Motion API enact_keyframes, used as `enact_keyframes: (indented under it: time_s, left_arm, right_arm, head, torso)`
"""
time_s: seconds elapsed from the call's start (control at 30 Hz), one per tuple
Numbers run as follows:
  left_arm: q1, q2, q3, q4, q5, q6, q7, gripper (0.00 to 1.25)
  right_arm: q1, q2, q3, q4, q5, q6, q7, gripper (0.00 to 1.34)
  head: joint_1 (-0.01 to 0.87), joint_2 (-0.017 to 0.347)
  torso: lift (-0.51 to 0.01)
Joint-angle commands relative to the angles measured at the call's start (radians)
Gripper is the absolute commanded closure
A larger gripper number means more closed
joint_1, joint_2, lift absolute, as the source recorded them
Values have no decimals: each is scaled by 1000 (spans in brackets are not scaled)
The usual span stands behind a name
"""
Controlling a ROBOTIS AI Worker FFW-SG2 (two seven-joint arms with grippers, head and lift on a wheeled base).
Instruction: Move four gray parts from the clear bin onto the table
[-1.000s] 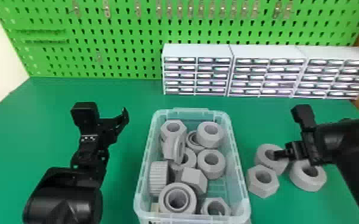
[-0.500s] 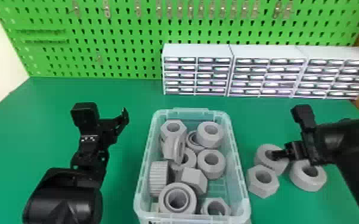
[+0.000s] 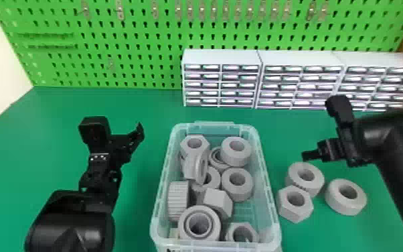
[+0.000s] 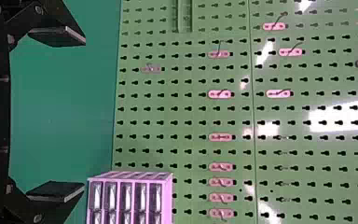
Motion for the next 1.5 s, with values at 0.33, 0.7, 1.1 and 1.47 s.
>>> enact_keyframes:
  time_s: [0.33,0.7,1.1,1.47]
  left_arm:
    - [2,0,0,0,1,-1,0,180]
    - [3,0,3,0,1,-1,0,180]
    - [0,0,0,0,-2,-1,0,180]
    - [0,0,-2,0,-5,-1,0,180]
  right_arm:
    - [-38,-4,65,-192,-27,134,74,550]
    - [-96,-6,143,-233,33,160,193,550]
    - [-178,27,189,-175,56,100,203,549]
    - [-239,56,235,-69,15,22,203,549]
  head:
    - [693,72]
    - [693,72]
    - [693,72]
    - [693,72]
  torso:
    - [-52]
    - [-52]
    - [-52]
    - [-52]
